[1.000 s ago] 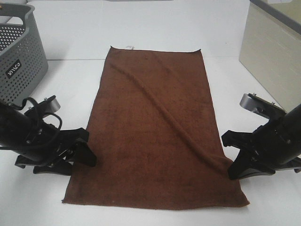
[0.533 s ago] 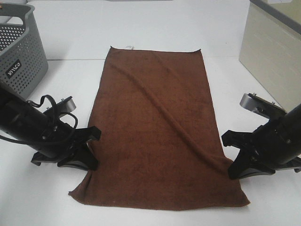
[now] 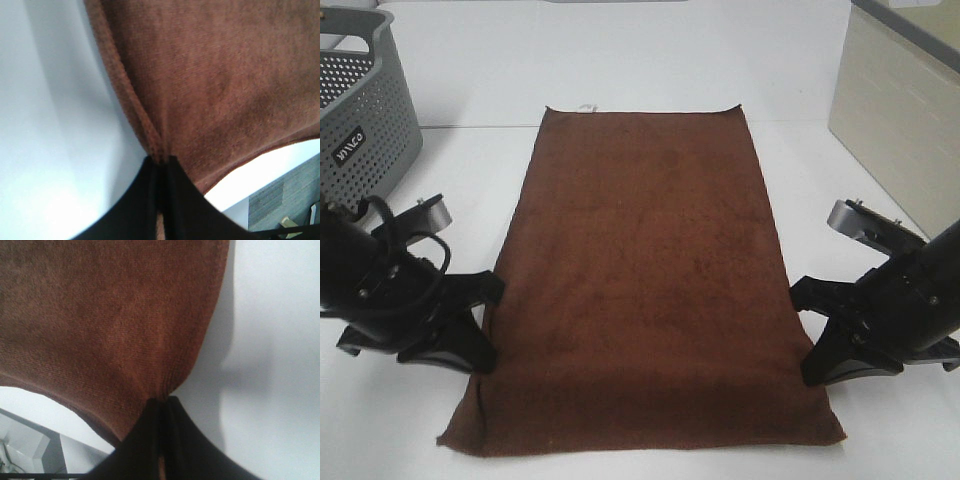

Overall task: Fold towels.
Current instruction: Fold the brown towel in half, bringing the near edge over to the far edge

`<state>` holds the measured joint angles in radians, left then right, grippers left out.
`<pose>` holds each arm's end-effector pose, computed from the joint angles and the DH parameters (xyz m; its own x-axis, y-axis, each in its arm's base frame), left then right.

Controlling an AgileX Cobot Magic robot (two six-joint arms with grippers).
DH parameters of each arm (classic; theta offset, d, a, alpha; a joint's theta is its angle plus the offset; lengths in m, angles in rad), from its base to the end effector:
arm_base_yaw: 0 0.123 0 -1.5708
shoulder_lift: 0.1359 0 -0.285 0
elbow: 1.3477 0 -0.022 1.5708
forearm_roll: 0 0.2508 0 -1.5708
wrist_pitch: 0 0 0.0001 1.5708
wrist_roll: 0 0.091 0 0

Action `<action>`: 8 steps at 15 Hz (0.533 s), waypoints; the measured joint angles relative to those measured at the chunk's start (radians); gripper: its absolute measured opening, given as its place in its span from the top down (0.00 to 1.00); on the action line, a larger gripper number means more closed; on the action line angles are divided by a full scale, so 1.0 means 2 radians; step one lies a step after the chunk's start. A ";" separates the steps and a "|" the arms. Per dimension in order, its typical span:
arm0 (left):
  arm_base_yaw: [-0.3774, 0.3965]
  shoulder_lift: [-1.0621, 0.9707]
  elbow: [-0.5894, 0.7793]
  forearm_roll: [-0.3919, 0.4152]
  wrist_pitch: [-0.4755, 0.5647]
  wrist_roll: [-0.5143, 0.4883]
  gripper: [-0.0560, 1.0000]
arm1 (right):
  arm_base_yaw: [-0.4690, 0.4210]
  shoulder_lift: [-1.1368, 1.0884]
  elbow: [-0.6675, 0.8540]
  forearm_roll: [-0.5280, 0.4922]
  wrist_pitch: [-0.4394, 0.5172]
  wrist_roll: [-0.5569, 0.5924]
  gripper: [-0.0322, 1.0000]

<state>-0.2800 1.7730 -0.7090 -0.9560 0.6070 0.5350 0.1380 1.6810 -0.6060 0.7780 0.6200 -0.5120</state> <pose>0.2478 -0.1155 0.1177 -0.9985 -0.0075 -0.0545 0.0208 0.8663 -0.4991 0.2278 0.0692 0.1196 -0.9989 0.0117 -0.0447 -0.0081 0.9084 0.4181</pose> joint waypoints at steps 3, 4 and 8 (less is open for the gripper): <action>0.000 -0.045 0.061 0.003 -0.014 -0.001 0.94 | 0.000 0.000 0.000 0.001 0.032 0.000 0.97; 0.000 -0.061 0.074 0.004 -0.019 -0.004 0.94 | 0.000 0.000 0.002 0.001 0.039 0.000 0.97; 0.000 -0.087 0.080 -0.003 -0.044 -0.025 0.94 | 0.000 0.000 -0.006 0.001 0.039 -0.004 0.97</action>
<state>-0.2800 1.5980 -0.5500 -0.9620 0.5190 0.4850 0.1380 1.6810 -0.6180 0.7800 0.6980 -0.5210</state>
